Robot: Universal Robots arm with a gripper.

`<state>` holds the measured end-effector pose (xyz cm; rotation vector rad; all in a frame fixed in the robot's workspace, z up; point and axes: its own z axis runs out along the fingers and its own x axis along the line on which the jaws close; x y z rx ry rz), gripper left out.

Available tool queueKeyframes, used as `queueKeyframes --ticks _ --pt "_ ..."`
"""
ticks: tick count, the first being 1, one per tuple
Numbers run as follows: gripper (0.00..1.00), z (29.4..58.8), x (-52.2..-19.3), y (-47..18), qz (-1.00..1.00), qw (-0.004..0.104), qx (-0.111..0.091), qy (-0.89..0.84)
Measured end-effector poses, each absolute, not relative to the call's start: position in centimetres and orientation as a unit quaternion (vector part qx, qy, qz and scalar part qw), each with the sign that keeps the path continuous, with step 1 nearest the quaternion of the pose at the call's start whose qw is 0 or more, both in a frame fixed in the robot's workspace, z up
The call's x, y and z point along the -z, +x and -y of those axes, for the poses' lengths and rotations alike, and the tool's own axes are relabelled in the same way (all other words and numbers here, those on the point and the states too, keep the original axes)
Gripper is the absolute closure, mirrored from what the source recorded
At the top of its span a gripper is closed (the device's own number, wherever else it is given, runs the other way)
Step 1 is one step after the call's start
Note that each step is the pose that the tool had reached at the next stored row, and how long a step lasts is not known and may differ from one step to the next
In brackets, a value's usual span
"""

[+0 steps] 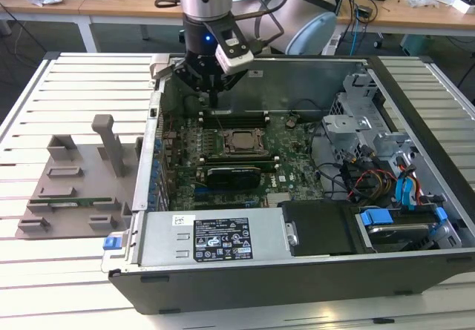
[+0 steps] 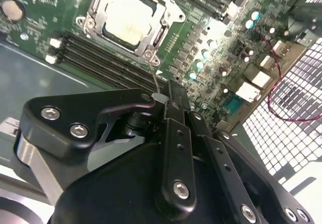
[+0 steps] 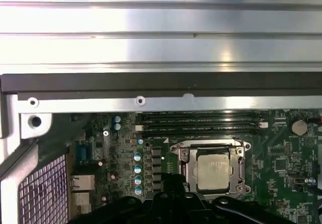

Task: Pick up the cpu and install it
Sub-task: 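Install the first cpu locking lever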

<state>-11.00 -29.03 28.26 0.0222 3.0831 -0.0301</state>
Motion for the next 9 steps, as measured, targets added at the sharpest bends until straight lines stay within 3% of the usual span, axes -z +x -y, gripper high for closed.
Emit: queueKeyframes --ticks 9 --pt "0.89 27.7 -26.6 -12.4 -0.999 0.03 0.009 -0.009"
